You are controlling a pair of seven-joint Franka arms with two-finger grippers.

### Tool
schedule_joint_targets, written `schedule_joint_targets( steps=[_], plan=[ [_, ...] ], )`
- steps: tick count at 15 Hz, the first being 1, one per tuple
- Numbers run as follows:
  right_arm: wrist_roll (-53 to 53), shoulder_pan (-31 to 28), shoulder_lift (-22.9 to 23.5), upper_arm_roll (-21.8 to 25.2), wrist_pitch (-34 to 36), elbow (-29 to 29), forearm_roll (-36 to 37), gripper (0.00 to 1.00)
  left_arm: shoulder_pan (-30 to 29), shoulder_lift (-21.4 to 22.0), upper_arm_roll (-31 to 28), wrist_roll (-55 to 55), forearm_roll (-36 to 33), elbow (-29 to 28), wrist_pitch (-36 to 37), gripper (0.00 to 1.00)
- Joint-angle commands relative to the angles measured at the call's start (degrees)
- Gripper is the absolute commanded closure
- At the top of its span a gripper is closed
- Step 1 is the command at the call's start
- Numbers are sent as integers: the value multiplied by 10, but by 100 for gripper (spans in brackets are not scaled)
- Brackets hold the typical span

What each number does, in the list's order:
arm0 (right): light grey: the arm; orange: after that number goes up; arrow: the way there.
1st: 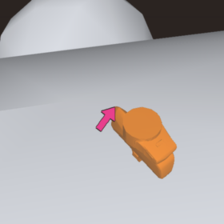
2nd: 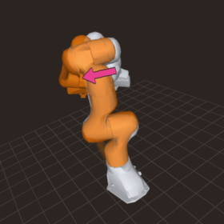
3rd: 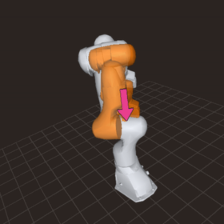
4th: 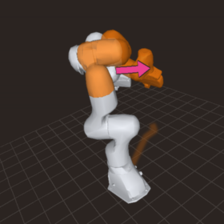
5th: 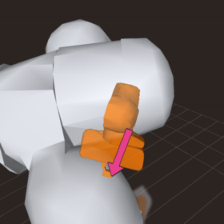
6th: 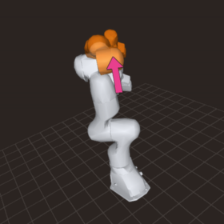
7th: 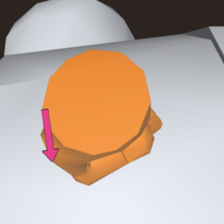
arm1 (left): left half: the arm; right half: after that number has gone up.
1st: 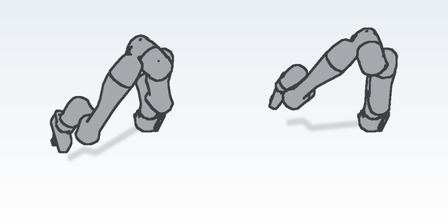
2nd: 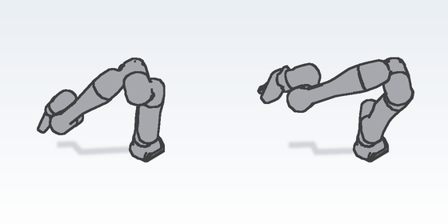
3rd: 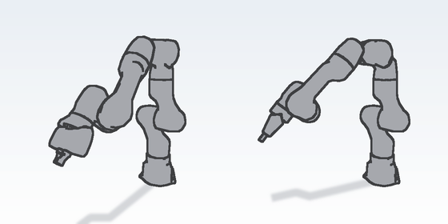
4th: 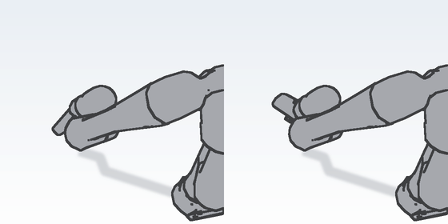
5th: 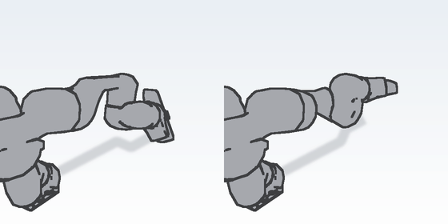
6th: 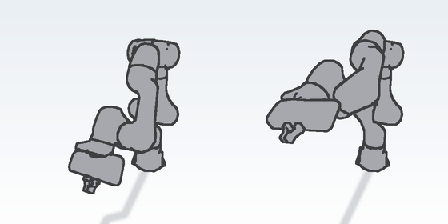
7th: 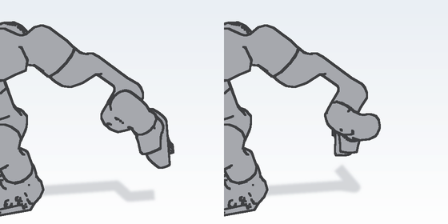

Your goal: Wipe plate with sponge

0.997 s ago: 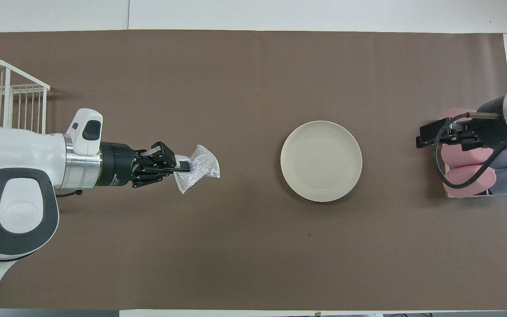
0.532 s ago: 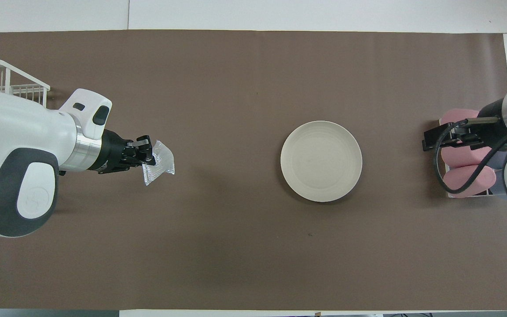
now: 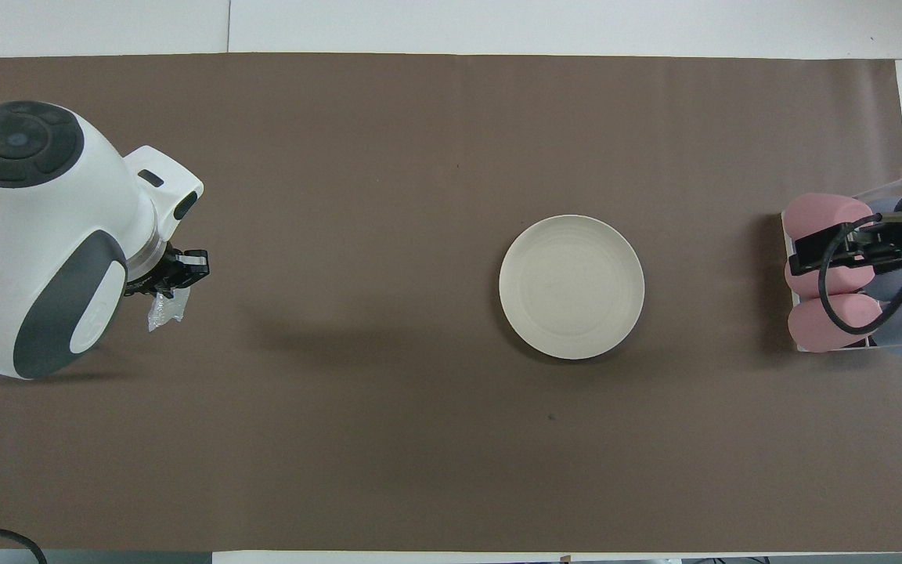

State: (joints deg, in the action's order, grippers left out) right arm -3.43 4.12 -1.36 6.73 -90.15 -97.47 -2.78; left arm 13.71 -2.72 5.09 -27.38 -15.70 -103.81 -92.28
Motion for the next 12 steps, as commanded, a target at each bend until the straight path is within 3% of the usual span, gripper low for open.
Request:
schedule_joint_targets(
  steps=[1, 3, 8, 12],
  plan=[
    [-30, -9, 2, 0, 5, 10, 11, 0, 24, -42, -2, -13, -92, 61, 86, 100],
    [-26, -8, 2, 0, 2, 10, 11, 0, 37, -59, -3, -13, -156, 84, 128, 100],
    [-23, -9, 2, 0, -13, 10, 8, 0, 39, -68, -2, -13, -292, 77, 168, 100],
    [7, -10, 3, 0, -15, 11, 8, 0, 36, -113, -3, -13, -390, 84, 192, 100]
  ],
)
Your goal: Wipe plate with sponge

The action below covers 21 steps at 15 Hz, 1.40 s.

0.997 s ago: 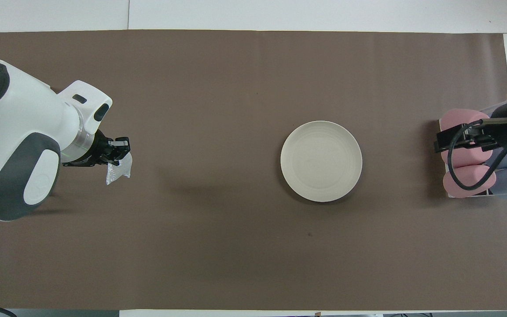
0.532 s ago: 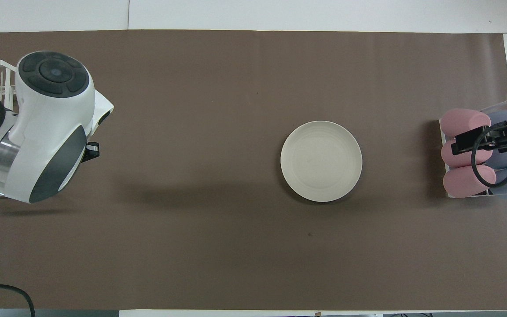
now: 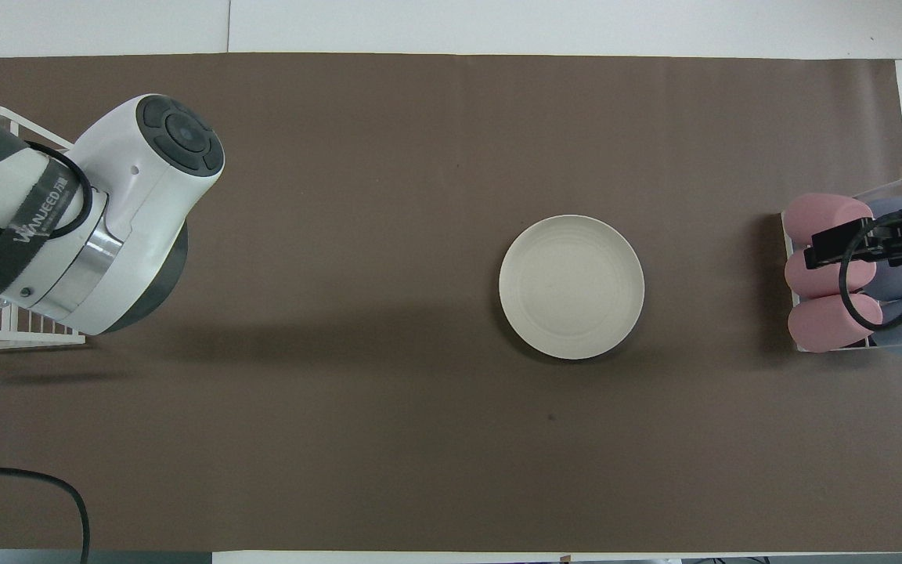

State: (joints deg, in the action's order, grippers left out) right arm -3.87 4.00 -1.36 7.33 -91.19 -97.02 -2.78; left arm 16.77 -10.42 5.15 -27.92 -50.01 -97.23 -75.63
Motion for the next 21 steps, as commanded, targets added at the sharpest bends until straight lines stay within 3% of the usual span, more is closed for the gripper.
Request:
schedule_joint_targets(
  steps=[1, 3, 6, 11, 21],
  plan=[
    [11, -9, 3, -6, -5, 6, 8, 0, 4, -48, -4, -7, -78, 20, 28, 100],
    [12, -8, 2, -6, -5, 6, 9, 0, 0, -100, -7, -6, -140, 35, 27, 100],
    [12, -7, 1, -6, -4, 5, 8, 0, -21, -158, -8, -6, -161, 92, 20, 100],
    [12, -7, 0, -7, -4, 5, 8, 0, -54, -159, -8, -11, -152, 64, -50, 100],
    [14, -3, 0, -7, -5, 5, 8, 0, -74, -152, -7, -71, -118, 34, -97, 100]
  ],
)
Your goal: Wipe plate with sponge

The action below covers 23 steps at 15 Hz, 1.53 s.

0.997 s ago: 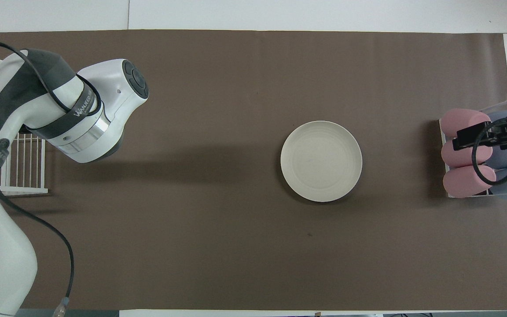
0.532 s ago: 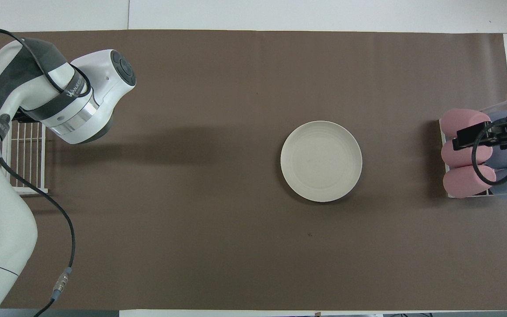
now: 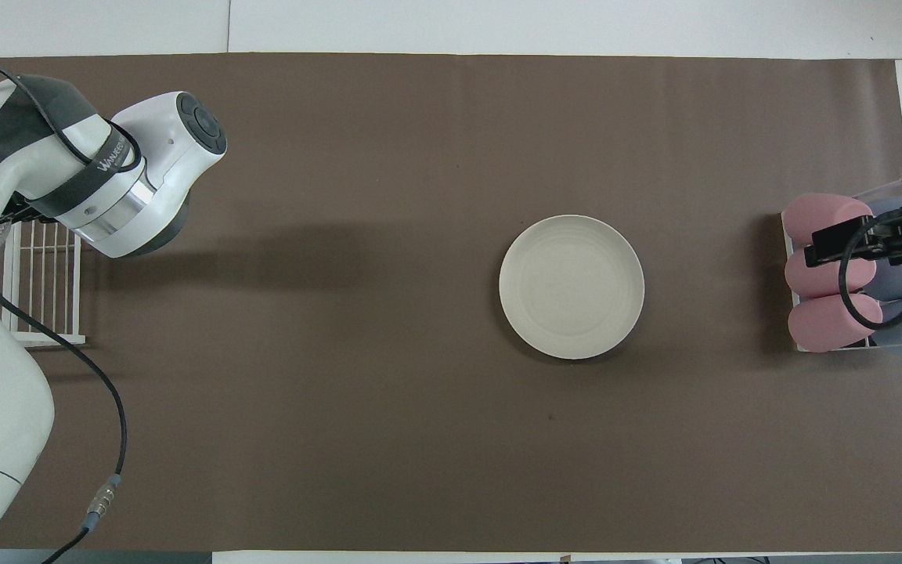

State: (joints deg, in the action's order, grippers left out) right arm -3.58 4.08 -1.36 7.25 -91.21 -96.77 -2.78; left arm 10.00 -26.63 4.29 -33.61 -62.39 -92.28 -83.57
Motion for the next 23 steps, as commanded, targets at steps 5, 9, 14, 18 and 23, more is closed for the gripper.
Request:
schedule_joint_targets(
  steps=[5, 9, 14, 18, 23],
  plan=[
    [11, -3, 0, -7, -5, 3, 8, 0, -10, 10, 2, -15, 6, -16, -26, 60],
    [20, 0, 0, -11, -6, 4, 8, 0, -9, 10, 2, -15, 6, -16, -27, 0],
    [20, 0, -2, -11, -6, 4, 9, 0, -9, 9, 2, -15, 7, -14, -26, 0],
    [20, 0, -2, -12, -6, 4, 8, 0, -7, 9, 3, -11, 17, -8, -26, 0],
    [21, 0, -2, -12, -6, 4, 8, 0, -28, 73, 4, 15, 143, 5, -63, 0]
  ],
)
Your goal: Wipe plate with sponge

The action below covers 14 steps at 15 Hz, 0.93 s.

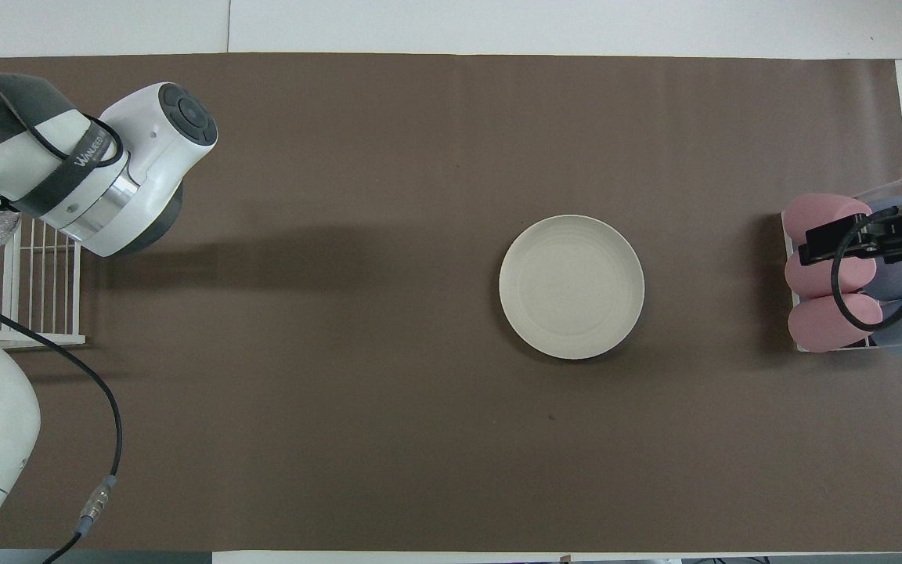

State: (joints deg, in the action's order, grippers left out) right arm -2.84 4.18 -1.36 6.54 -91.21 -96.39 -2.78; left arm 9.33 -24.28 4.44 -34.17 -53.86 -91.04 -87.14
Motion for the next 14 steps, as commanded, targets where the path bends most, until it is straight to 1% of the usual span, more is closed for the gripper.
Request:
schedule_joint_targets(
  steps=[1, 4, 5, 6, 8, 11, 12, 14],
  plan=[
    [13, -1, -2, -5, -6, 1, 8, 0, -26, 69, 3, 37, 95, -3, -29, 0],
    [13, -1, -2, -5, -6, 1, 8, 0, -29, 105, -4, 80, 217, 38, -22, 0],
    [13, -1, -2, -5, -6, 1, 8, 0, -35, 123, -5, 82, 259, 40, -24, 0],
    [13, -1, -2, -5, -6, 1, 8, 0, -56, 149, -2, 89, 311, 39, -26, 0],
    [14, -1, -2, -5, -7, 1, 8, 0, -79, 193, -5, 124, 410, 37, -19, 0],
    [17, -1, -2, -5, -7, 1, 9, 0, -99, 230, -5, 161, 492, 33, 13, 0],
    [17, -1, -2, -5, -7, 1, 9, 0, -103, 240, -7, 189, 518, 29, 19, 0],
    [17, -1, -2, -5, -6, 1, 9, 0, -103, 259, -7, 227, 536, 5, 28, 0]
  ],
)
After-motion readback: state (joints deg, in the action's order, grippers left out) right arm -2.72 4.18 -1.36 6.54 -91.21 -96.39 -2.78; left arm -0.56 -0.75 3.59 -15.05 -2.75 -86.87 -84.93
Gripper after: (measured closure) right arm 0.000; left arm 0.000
